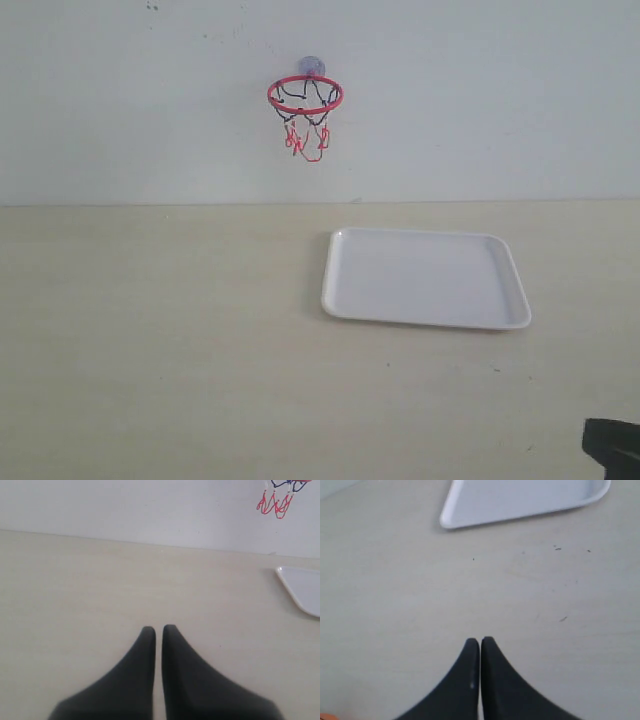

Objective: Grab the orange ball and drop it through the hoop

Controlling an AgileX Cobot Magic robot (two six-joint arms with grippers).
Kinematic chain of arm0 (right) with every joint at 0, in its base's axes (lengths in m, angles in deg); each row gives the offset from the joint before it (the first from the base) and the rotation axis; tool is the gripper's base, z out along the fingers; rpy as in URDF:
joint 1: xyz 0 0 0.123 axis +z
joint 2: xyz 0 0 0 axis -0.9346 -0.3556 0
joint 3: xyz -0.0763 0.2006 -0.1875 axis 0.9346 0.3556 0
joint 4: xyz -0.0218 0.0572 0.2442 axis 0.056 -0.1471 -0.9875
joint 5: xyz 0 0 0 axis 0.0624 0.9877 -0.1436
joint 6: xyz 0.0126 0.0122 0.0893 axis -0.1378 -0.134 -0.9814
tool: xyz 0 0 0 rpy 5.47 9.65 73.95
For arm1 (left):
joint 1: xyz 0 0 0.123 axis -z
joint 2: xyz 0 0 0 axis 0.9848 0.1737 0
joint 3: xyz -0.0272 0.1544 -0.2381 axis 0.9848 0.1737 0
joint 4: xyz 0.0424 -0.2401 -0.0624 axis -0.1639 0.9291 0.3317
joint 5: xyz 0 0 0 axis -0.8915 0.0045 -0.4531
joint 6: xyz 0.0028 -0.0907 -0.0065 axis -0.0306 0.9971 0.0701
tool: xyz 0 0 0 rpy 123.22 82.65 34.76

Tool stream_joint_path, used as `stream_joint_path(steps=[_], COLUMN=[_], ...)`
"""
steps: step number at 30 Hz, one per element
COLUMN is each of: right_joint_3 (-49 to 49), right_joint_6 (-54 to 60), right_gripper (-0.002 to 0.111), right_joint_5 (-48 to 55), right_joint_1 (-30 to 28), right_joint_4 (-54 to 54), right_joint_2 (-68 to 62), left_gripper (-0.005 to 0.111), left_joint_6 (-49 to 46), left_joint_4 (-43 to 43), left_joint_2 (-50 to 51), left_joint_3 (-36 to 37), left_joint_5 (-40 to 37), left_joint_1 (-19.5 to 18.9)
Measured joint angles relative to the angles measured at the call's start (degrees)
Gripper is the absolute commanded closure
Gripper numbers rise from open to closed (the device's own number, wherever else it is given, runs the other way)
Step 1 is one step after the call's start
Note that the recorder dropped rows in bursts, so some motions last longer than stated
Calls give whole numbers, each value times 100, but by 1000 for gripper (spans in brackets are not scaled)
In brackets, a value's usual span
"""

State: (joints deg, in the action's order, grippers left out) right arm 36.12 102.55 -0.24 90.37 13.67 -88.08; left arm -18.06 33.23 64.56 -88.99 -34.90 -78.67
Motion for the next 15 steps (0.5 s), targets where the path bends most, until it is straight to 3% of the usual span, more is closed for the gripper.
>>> stream_joint_path(steps=[6,15], right_joint_3=[665,812], right_joint_6=[0,0], right_gripper=[108,108], right_joint_5=[-342,-509], right_joint_1=[0,-12], right_joint_4=[0,0], right_joint_2=[1098,2206], left_gripper=[103,103], left_joint_6=[0,0], left_joint_4=[0,0], left_joint_2=[0,0], left_joint_3=[0,0], left_joint_5=[0,0], left_joint_1=[0,0])
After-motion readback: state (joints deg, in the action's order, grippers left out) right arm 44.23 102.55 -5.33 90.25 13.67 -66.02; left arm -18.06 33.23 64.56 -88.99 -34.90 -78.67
